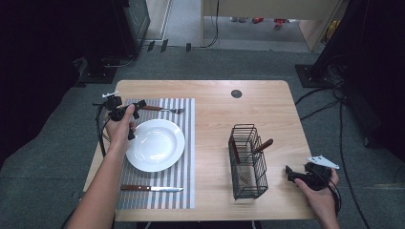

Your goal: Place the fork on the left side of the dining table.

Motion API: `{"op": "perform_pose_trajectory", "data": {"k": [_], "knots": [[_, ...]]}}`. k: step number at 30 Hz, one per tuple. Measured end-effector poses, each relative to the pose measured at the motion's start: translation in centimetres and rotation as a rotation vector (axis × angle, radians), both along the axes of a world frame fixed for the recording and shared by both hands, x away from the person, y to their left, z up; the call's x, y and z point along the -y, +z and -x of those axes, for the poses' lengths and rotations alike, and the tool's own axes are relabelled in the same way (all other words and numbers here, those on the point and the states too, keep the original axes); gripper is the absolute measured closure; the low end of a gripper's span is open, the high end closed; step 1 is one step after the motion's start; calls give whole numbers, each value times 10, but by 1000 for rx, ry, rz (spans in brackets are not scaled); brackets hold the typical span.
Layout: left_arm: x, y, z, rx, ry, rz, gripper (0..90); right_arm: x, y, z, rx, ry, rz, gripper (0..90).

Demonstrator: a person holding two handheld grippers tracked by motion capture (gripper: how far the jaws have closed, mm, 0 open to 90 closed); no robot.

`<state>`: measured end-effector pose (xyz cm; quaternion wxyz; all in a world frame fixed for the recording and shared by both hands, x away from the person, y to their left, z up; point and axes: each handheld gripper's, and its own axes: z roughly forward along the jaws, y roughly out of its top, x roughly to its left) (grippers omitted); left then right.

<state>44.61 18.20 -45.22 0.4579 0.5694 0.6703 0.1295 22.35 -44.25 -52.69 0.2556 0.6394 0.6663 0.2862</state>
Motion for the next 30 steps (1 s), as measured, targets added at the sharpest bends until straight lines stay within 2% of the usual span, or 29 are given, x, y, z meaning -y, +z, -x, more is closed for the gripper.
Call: {"op": "perform_pose_trajectory", "data": {"k": [10, 13, 16, 17, 20, 30], "knots": [[6, 18, 41, 60, -67, -146, 155, 0, 0, 0, 0, 0, 0, 0], [7, 23, 53, 85, -92, -144, 155, 0, 0, 0, -1, 0, 0, 0], [7, 28, 66, 111, -103, -162, 153, 0, 0, 0, 0, 0, 0, 0], [7, 28, 66, 111, -103, -162, 140, 0, 0, 0, 0, 0, 0, 0], [4, 33, 83, 128, -102, -203, 139, 0, 0, 0, 0, 0, 0, 0], [-12, 32, 122, 146, -118, -225, 139, 0, 0, 0, 0, 0, 0, 0]]}}
